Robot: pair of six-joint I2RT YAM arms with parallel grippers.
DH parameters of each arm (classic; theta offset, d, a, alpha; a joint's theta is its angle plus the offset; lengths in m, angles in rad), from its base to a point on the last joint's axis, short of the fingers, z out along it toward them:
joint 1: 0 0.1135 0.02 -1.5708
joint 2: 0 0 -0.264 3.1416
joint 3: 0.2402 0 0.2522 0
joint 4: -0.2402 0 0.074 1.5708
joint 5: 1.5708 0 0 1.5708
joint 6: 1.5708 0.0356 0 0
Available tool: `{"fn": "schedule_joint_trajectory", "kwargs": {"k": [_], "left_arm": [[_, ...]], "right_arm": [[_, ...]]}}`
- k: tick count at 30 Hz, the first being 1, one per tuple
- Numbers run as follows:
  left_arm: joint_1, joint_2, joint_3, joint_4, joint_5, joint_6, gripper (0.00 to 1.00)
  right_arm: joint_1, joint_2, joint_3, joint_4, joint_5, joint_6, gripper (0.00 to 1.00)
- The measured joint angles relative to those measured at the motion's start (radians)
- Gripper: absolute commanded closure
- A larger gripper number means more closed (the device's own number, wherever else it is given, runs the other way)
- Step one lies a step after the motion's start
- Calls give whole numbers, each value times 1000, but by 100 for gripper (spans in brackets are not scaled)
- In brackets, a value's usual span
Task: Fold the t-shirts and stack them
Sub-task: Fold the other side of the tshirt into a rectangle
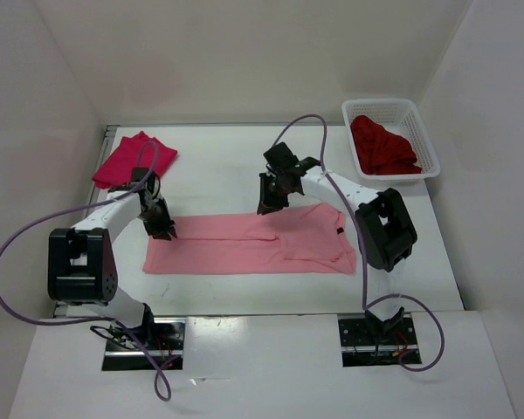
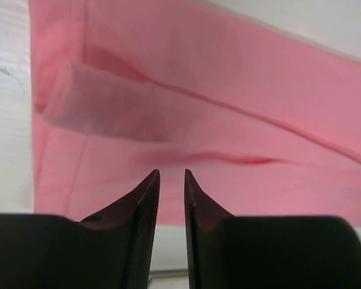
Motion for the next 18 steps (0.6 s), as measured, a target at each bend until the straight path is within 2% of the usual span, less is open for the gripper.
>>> {"fn": "schedule_joint_trajectory", "kwargs": {"k": [3,6,7,8,18], "left_arm": [[13,-73,12,-71,56,2,70],[36,-159,20,-94,67,-7,70],[43,-169,25,-89,71,-12,70],[48,-166,31,-70,79,-21,72],[53,136,137,105,66,-59,73]], "right_arm": [[6,33,48,24,-11,-4,75],[14,58,58,39,-18,-8,90],[16,75,68,39,-19,-12,100],[21,98,84,40,-20,-14,100],[114,245,177,37,-13,-33,100]]}}
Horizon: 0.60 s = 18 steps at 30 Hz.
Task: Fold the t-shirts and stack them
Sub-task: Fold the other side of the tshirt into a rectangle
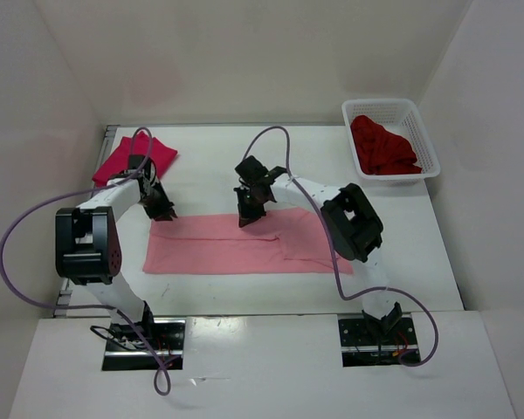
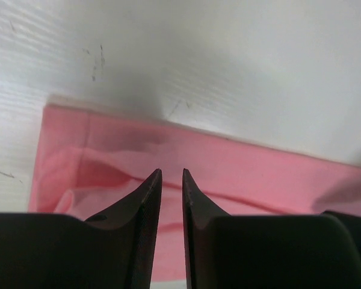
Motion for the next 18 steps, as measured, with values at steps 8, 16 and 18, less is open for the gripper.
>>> {"fn": "schedule_joint_trajectory", "kwargs": {"k": [8,16,18], "left_arm": [[0,63,13,33,-37,9,73],[1,93,13,45,-40,28,73],[3,95,13,47,-40,28,73]], "right_arm": [[53,18,6,-2,-1,-2,100],[76,18,-11,-2,-17,-35,100],[84,18,-31,-6,-28,-50,100]]}}
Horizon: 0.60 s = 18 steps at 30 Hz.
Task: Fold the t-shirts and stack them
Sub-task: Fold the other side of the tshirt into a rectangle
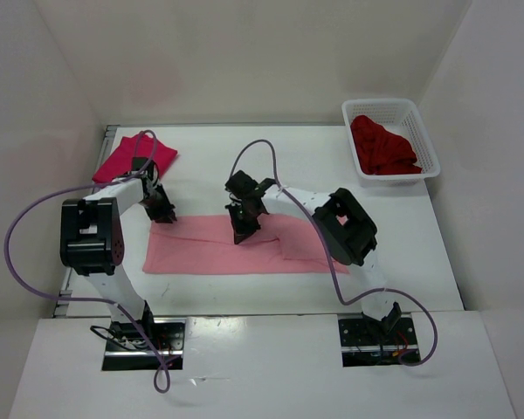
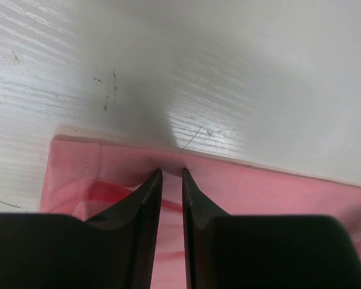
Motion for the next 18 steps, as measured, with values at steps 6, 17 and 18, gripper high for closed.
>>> {"fn": "schedule_joint_trajectory", "kwargs": {"k": [6,17,18], "left_arm": [[1,1,3,-2,1,2,73],[2,-101,-53,-34,-35,14,73],[2,-106,-53,-39,-36,21,72]], "right_arm": [[18,-23,-34,-11,-23,-29,100],[26,-67,-18,-49,-36,-48,96],[26,-66,-1,-50,-40,-47,94]]}}
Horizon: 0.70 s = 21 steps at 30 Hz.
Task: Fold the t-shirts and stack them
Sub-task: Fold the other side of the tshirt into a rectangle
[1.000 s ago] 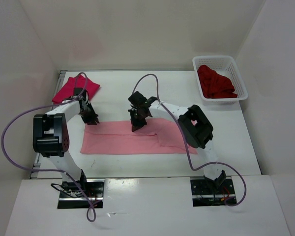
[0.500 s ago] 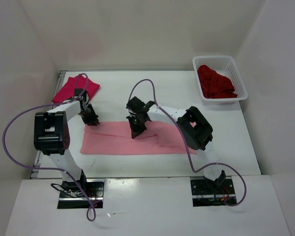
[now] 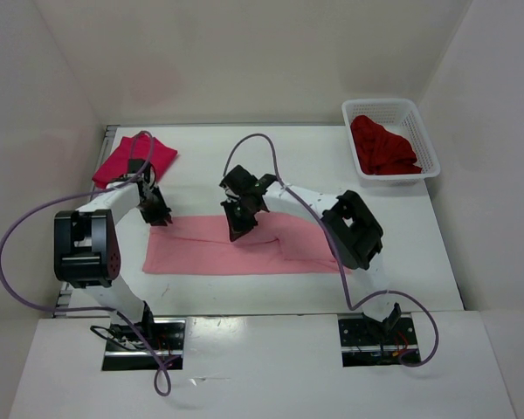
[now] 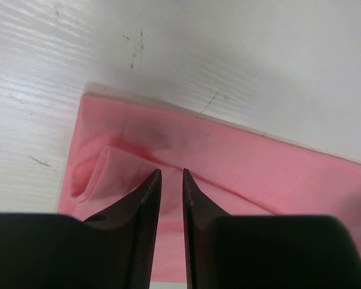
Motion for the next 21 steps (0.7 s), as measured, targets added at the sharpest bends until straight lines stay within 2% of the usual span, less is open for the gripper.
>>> {"fn": "schedule_joint_trajectory", "kwargs": {"k": [2,7,12,21], "left_arm": [[0,-13,-2,-13,-10,5,71],[11,-42,-1,-39,-64,10,66],[24,-37,19,-49,-106,7,66],[25,-5,59,-66,-171,34,61]], "right_arm": [[0,8,39,5,-5,6,89],[0,91,195,35,13,14,89],[-35,143,199,63,45,44,89],[-220,208,199,85,42,86,90]]}}
